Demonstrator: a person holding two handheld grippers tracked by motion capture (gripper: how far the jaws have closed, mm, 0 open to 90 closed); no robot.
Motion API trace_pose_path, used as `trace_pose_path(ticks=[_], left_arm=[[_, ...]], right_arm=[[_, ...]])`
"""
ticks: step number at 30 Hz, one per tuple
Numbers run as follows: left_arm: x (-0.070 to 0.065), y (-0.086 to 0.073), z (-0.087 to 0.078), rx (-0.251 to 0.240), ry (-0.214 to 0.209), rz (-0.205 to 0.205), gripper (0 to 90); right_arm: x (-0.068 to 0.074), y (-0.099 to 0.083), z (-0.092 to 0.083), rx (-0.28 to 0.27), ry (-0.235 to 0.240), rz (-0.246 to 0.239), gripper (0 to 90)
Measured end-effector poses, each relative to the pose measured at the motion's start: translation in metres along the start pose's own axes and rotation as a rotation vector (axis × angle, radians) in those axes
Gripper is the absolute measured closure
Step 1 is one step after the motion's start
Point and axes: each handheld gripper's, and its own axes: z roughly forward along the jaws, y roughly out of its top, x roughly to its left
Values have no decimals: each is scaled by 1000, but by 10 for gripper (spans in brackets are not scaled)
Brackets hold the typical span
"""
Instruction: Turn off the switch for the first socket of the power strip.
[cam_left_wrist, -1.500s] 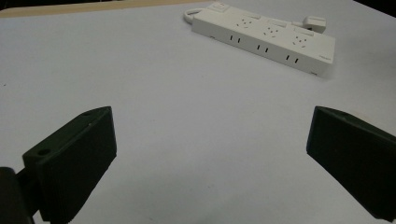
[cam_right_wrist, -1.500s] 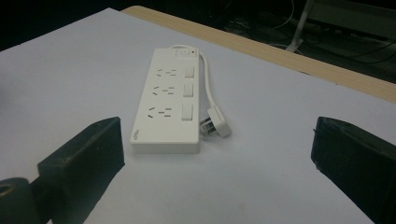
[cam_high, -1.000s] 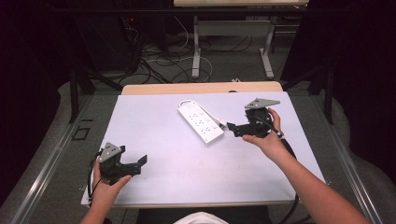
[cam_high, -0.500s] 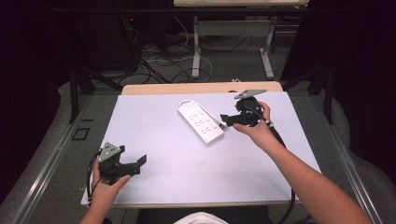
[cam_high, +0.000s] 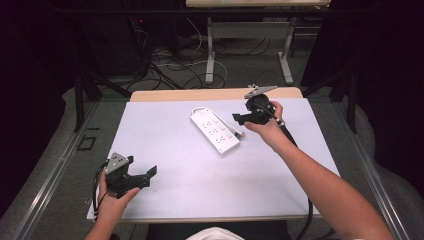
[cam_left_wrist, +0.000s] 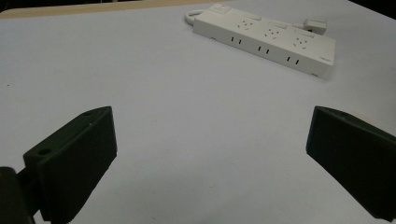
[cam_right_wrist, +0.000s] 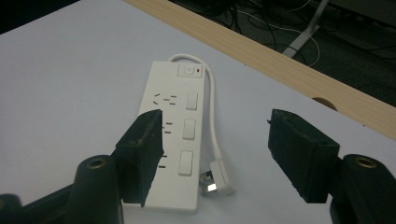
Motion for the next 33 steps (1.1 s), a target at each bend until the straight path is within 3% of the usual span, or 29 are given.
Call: trace_pose_path(ticks=[9, 22, 33], left_arm=[[0, 0, -1, -1, -2, 1, 16], [1, 0, -2, 5, -6, -4, 16], [3, 0, -2, 6, -8, -3, 16]], right_arm=[[-3, 12, 18, 39, 9, 21, 503], [5, 23, 51, 37, 18, -20, 507], [5, 19, 78, 55, 22, 6, 543]])
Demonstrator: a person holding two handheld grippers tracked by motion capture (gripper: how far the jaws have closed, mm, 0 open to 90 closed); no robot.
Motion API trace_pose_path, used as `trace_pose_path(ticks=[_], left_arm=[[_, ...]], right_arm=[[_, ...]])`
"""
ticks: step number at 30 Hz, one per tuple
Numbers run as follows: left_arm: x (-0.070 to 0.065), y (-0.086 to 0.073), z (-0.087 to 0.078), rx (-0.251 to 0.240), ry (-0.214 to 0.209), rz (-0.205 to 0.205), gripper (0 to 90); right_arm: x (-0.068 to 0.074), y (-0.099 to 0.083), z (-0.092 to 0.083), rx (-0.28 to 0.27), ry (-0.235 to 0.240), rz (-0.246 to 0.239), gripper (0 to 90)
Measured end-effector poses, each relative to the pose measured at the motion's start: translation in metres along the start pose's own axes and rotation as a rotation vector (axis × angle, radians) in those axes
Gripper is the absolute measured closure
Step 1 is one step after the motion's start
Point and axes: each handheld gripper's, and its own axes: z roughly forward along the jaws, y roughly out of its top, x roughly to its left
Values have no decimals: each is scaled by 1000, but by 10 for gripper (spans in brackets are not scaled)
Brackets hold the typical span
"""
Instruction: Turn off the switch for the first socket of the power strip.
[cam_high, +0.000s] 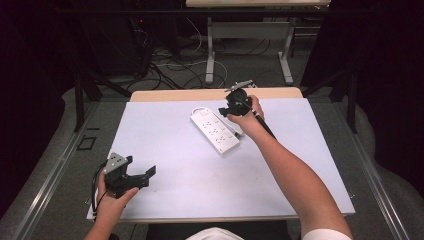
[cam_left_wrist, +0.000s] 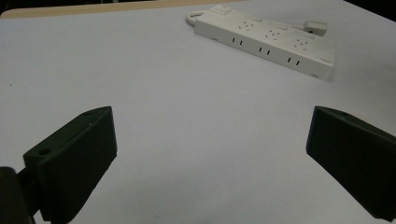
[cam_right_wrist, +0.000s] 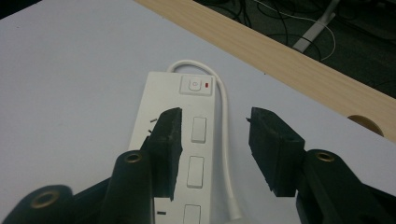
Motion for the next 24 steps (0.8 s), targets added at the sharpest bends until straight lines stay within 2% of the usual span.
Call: trace_pose_path(ticks=[11, 15, 22, 24], left_arm=[[0, 0, 0, 2, 0, 2, 16], [0, 0, 0, 2, 1, 1, 16], [1, 0, 0, 2, 0, 1, 18], [1, 0, 0, 2, -3, -3, 19]], right_arm=[[-1, -3, 16, 8, -1, 40, 623], [-1, -4, 22, 15, -7, 33, 646], [-2, -6, 30, 14, 9, 42, 741], [-3, -6, 31, 8, 20, 64, 751]])
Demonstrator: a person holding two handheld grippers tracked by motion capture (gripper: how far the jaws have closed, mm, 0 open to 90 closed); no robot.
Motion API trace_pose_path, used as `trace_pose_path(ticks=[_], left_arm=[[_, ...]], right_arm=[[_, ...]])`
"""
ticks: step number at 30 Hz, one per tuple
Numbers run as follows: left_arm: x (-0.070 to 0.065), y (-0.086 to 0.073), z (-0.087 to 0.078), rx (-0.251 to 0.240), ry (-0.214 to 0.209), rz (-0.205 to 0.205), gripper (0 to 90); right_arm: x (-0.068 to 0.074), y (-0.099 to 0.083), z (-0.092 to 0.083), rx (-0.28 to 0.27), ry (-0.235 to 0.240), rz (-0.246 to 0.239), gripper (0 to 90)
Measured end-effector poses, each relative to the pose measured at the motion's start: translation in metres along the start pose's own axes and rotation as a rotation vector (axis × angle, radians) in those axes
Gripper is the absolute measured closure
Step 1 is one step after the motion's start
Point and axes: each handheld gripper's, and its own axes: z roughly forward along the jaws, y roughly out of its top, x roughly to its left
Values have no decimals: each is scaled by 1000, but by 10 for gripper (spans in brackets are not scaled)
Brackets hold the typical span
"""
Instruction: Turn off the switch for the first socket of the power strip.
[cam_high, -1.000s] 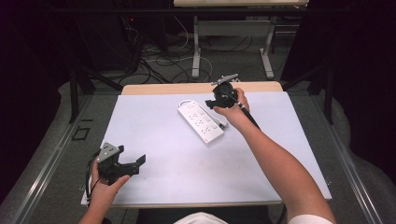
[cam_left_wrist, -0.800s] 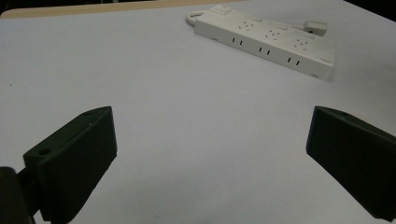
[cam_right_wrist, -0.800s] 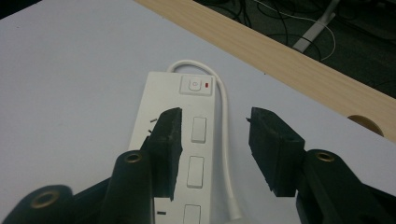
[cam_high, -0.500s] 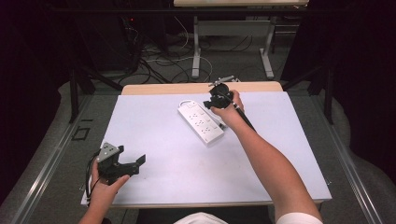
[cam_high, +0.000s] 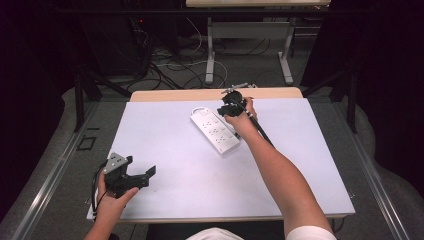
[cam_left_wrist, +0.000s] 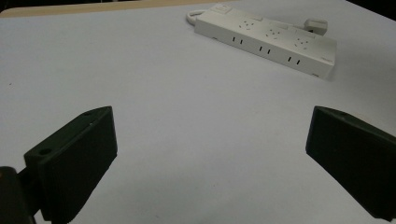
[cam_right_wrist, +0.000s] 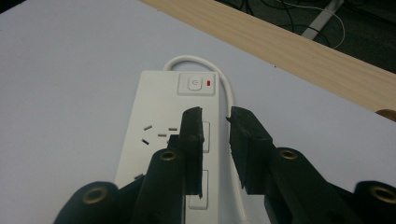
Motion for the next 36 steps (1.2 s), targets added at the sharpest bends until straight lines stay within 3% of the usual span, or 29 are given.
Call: trace_pose_path(ticks=[11, 21, 36], left_arm=[[0, 0, 0, -1, -2, -3, 19], [1, 0, -1, -2, -5, -9, 19], [2, -1, -1, -1, -6, -8, 19]], right_arm=[[-6, -2, 9, -3, -14, 30, 900], [-7, -4, 24, -6, -25, 24, 900], [2, -14, 46, 59, -24, 0, 900]])
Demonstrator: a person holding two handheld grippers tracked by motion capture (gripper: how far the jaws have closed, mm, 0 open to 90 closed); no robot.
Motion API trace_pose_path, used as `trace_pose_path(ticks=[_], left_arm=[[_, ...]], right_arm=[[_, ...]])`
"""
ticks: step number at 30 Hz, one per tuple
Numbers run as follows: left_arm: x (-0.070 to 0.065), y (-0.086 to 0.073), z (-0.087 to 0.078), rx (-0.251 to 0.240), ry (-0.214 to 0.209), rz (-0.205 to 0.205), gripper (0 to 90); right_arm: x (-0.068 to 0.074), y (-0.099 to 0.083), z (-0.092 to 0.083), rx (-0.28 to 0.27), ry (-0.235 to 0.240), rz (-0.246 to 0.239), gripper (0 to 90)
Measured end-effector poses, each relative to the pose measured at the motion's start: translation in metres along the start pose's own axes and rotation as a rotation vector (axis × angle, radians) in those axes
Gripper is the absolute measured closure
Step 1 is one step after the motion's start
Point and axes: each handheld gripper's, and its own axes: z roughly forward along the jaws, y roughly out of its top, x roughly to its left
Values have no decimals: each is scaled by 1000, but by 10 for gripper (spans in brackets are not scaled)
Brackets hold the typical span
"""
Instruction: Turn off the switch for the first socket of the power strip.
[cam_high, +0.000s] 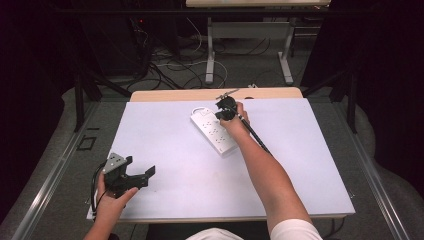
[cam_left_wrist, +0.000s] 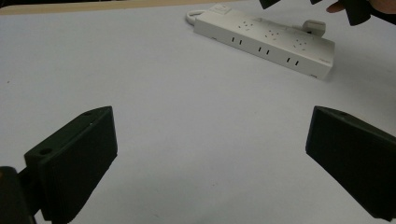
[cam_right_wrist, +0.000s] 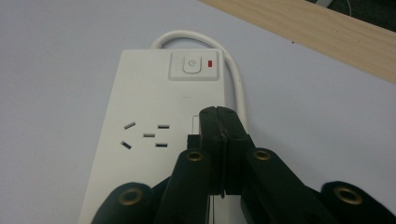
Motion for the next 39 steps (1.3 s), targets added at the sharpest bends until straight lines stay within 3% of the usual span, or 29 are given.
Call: trace_pose_path(ticks=[8, 12, 15, 25, 27, 35, 39], left_arm=[[0, 0, 0, -1, 0, 1, 20], [0, 0, 0, -1, 1, 2, 20], [0, 0, 0, -2, 1, 2, 20], [0, 0, 0, -4, 1, 4, 20], [0, 0, 0, -4, 1, 5, 20], [0, 0, -1, -3, 3, 5, 20], [0, 0, 0, -2, 3, 6, 20]], right_arm=[[3, -3, 7, 36, -3, 15, 900], [2, -4, 9, 38, -9, 7, 900], [2, -5, 10, 40, 3, 36, 900], [2, -6, 11, 24, 9, 29, 900], [2, -6, 9, 48, 11, 47, 900], [2, -9, 11, 22, 14, 72, 900], [0, -10, 11, 22, 18, 50, 900]])
